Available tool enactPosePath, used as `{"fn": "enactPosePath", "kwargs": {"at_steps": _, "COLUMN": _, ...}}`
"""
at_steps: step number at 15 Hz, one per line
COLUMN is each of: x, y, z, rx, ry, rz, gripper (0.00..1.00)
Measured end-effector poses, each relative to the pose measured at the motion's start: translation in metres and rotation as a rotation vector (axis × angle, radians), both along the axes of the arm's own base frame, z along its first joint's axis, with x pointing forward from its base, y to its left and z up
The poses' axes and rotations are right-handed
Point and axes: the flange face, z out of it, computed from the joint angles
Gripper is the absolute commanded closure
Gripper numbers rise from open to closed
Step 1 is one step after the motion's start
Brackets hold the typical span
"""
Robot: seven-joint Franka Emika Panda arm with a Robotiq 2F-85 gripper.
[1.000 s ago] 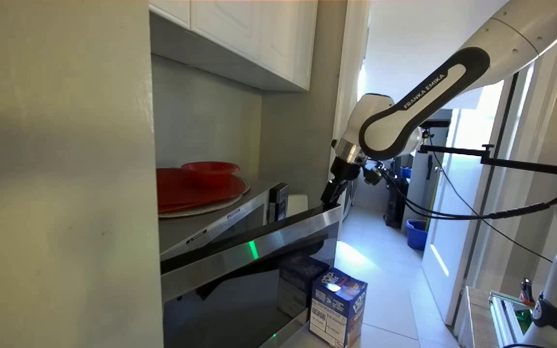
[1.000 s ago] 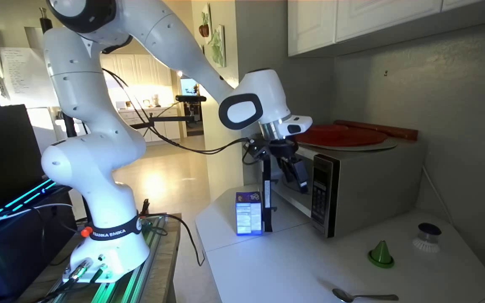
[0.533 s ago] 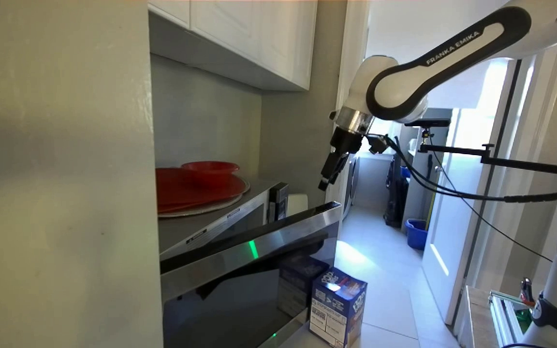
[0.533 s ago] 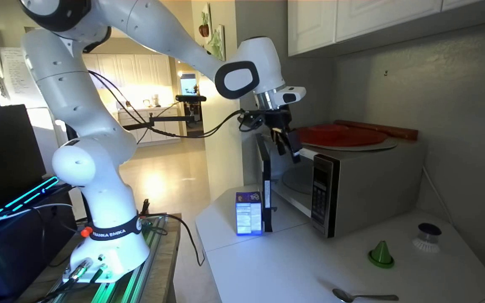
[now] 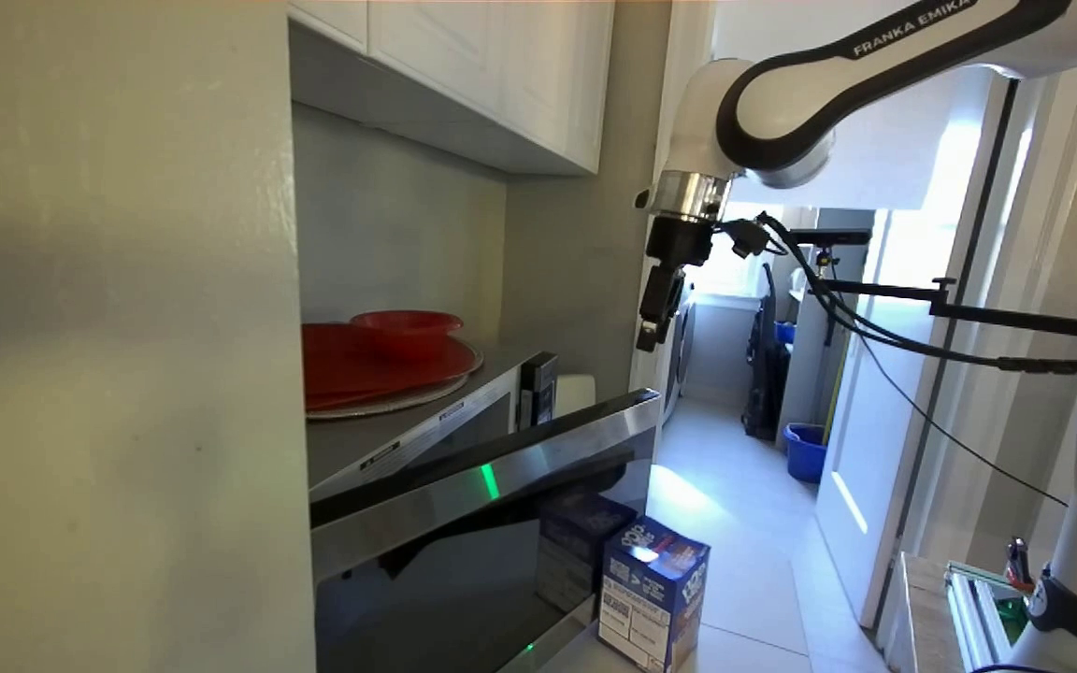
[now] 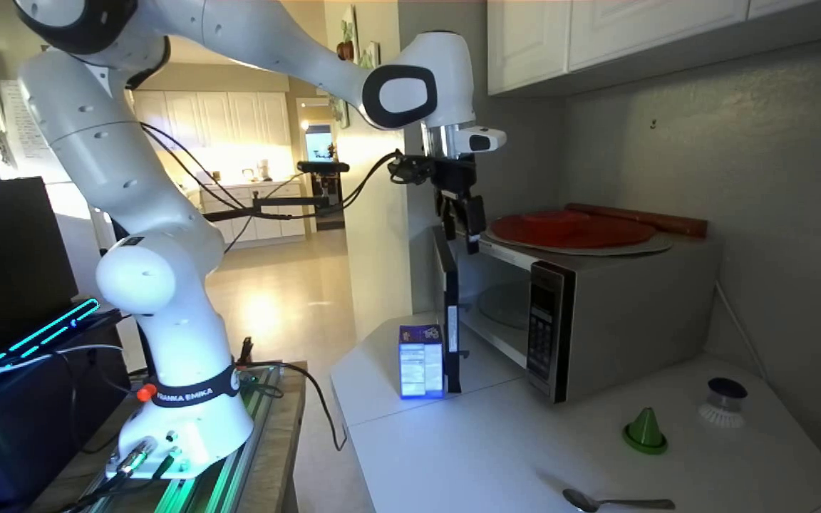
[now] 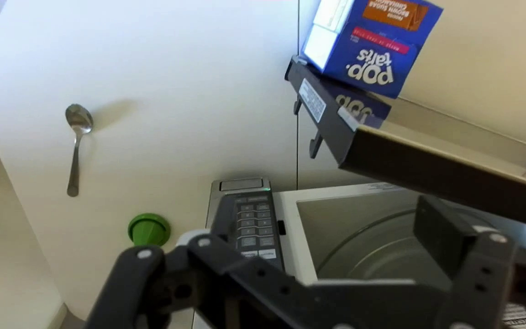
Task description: Open the microwave
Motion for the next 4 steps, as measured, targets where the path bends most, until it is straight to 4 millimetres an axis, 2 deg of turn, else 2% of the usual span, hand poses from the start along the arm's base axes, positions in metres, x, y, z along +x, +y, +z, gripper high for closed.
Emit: {"fn": "enactPosePath", "kwargs": {"at_steps": 4, "x": 0.0000, "y": -0.0119, "z": 0.0032, "rx": 0.044, "ry": 0.041, "rz": -0.033, "gripper": 0.00}}
